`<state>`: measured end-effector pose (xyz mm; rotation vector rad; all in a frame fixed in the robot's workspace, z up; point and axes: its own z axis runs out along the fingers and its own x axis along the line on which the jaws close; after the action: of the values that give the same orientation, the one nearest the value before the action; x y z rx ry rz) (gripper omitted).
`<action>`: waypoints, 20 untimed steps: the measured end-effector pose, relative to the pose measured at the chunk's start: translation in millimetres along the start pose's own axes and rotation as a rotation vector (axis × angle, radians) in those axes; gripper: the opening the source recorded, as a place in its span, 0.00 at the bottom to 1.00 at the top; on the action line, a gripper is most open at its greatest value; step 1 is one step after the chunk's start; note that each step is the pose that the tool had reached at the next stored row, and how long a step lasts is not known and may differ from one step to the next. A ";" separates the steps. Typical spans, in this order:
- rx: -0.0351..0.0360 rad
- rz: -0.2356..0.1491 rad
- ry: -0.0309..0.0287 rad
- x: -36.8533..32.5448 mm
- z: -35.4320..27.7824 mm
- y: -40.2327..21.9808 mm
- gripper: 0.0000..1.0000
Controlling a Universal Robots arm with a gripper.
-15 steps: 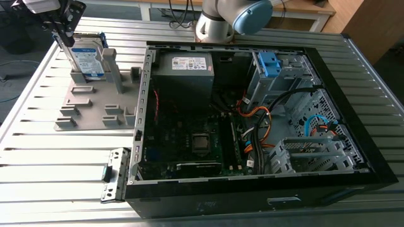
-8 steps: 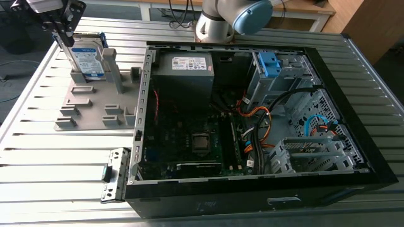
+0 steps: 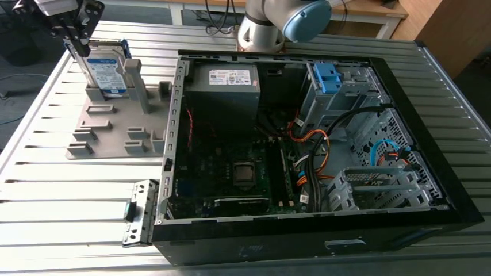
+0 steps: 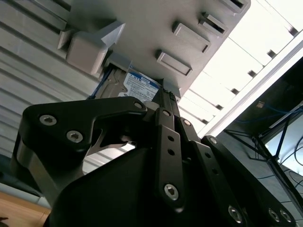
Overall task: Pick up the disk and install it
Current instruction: 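Pick up the disk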
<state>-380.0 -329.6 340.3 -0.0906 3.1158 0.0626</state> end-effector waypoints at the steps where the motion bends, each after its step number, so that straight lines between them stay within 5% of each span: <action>1: -0.0001 -0.003 0.0001 0.0 0.0 0.0 0.11; 20: -0.0016 -0.064 0.0025 0.0 0.0 0.0 0.11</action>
<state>-380.0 -329.6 340.3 -0.1909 3.1126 0.0638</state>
